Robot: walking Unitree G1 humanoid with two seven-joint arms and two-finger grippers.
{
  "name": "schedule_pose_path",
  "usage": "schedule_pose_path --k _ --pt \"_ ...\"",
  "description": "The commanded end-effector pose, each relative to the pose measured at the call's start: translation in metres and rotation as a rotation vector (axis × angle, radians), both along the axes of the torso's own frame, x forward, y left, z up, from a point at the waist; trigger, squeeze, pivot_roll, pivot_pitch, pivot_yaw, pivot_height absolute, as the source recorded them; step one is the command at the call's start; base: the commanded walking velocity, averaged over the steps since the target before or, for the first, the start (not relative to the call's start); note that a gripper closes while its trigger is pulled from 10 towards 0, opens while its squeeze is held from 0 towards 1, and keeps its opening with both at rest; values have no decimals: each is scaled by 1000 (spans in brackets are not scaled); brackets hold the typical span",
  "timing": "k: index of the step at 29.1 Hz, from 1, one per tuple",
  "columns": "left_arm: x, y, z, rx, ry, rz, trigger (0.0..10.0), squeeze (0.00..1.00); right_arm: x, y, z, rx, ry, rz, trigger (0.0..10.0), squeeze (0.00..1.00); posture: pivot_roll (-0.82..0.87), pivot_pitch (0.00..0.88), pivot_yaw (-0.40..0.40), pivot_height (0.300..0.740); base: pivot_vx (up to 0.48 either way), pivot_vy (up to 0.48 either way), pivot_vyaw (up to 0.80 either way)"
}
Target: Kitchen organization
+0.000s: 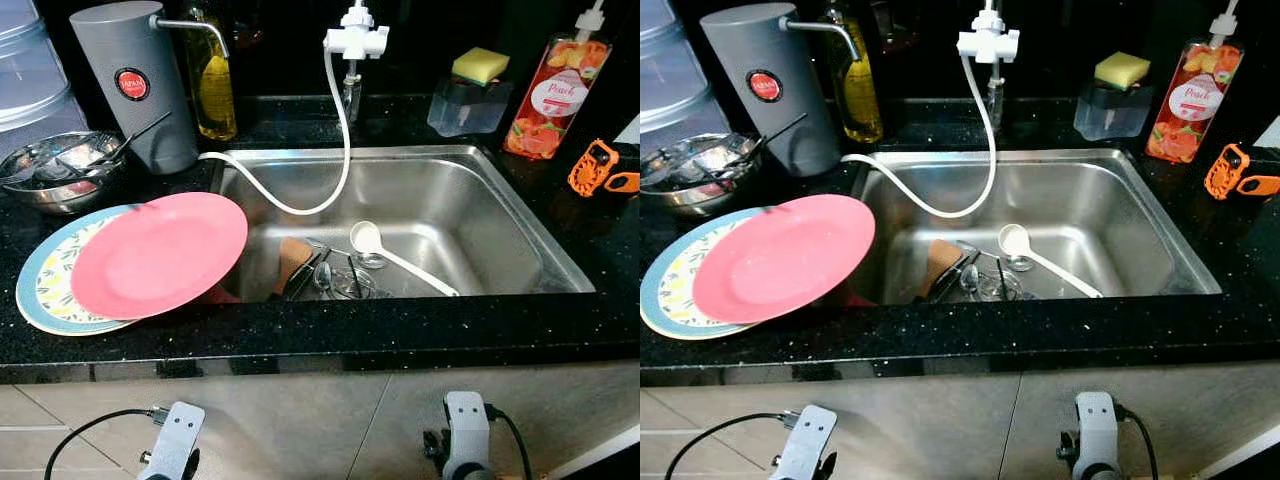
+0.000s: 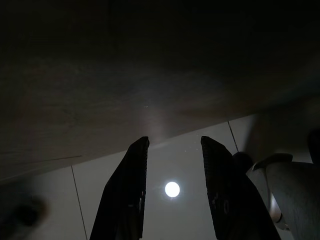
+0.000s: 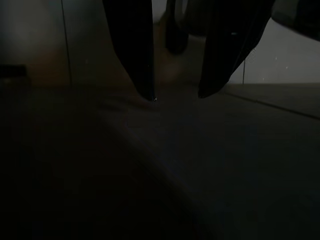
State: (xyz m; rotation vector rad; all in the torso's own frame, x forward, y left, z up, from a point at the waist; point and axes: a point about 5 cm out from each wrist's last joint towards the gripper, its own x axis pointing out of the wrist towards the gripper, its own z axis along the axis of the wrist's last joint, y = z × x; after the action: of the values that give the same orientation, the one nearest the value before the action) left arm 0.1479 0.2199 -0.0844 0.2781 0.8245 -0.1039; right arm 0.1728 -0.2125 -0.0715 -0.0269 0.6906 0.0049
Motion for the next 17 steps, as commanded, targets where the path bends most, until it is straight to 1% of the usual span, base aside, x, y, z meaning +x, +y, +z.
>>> schedule_pose_path --k 1,2,3,4,5,9,10,12,13,15,17 --pt "3 3 5 3 -58 -26 10000 0 4 0 4 -9 -28 15 10000 0 131 0 -14 740 0 0 0" --pt "10 2 15 -16 -157 -55 10000 0 5 -1 5 -10 -38 16 10000 0 132 0 -12 740 0 0 0" --pt "15 0 23 -29 -230 -83 10000 0 7 0 6 -13 -46 20 10000 0 130 0 -6 740 0 0 0" --pt "15 0 23 -29 -230 -83 10000 0 7 0 6 -13 -46 20 10000 0 130 0 -6 740 0 0 0" --pt "18 -2 28 -37 -271 -104 10000 0 9 0 7 -15 -53 16 10000 0 121 0 8 740 0 0 0" --pt "18 -4 29 -39 -275 -115 10000 0 10 0 8 -18 -57 6 10000 0 116 0 12 740 0 0 0" --pt "19 -8 25 -36 -241 -150 10000 0 12 -4 9 -31 -59 -34 10000 0 116 0 30 740 0 0 0" --pt "21 -11 24 -46 -236 -177 10000 0 16 -4 11 -12 -82 -66 10000 0 105 0 24 740 0 0 0" --pt "25 -13 26 -48 -241 -191 10000 0 18 -2 13 -24 -90 -40 10000 0 103 0 41 740 0 0 0" --pt "30 -17 29 -62 -254 -198 10000 0 21 1 15 -39 -101 5 10000 0 84 0 43 740 0 0 0" --pt "30 -17 29 -62 -254 -198 10000 0 21 1 15 -39 -101 5 10000 0 84 0 43 740 0 0 0"
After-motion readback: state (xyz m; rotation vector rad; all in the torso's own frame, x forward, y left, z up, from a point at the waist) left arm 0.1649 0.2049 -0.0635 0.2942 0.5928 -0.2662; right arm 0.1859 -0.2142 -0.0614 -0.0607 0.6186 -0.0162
